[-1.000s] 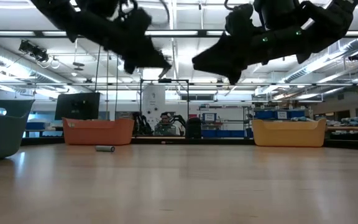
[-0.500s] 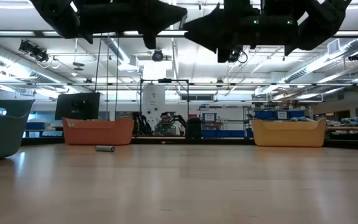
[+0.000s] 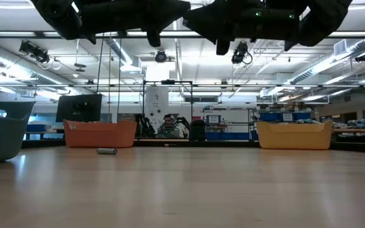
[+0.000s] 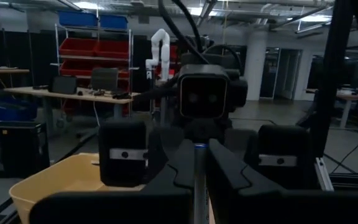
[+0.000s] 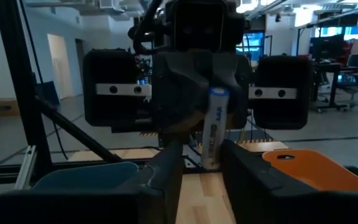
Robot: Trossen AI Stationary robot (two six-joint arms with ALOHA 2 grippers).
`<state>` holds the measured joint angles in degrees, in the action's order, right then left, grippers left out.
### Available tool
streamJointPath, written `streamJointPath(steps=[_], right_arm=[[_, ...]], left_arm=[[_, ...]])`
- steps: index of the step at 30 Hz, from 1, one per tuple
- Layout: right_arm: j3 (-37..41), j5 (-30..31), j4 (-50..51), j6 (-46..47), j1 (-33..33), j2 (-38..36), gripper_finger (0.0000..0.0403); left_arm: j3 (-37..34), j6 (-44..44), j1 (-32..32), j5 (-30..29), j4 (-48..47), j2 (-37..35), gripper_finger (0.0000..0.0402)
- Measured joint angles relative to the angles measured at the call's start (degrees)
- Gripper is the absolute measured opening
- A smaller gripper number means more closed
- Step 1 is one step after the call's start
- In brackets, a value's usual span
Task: Sort batteries
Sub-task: Put the small gray battery into the yellow bin
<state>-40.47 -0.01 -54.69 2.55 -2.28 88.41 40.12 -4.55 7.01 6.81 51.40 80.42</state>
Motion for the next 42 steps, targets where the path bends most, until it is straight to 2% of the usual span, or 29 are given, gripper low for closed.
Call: streamJointPath(steps=[9,12,21,27,36,39,42], right_arm=[[0.0,-0.2,0.31,-2.05,-0.37,0.6,0.0019],[0.0,-0.3,0.18,-2.51,-0.33,0.62,0.0007],[0.0,-0.28,0.95,-2.51,-0.33,0.62,0.0012],[0.02,-0.27,8.51,-2.38,-1.5,0.47,0.0029],[0.04,4.64,32.3,4.74,-11.85,0.45,0.0059],[0.07,5.18,37.05,4.53,-16.01,0.45,0.0068],[0.07,5.06,41.33,4.27,-20.14,0.45,0.0078]], left_arm=[[0.02,0.16,-0.06,0.5,0.35,0.0,0.0022],[0.04,1.21,-0.04,0.51,0.13,0.0,0.0016],[0.04,1.5,-0.04,0.63,-0.21,0.0,0.0007],[0.04,1.54,-0.04,0.56,-4.49,0.0,0.0007],[-0.12,1.6,-0.33,-2.57,-14.32,0.0,0.0007],[-2.62,4.19,-1.37,-5.21,-11.43,-0.02,0.0007],[-6.43,4.71,-2.06,-6.62,-4.3,-0.02,0.0007]])
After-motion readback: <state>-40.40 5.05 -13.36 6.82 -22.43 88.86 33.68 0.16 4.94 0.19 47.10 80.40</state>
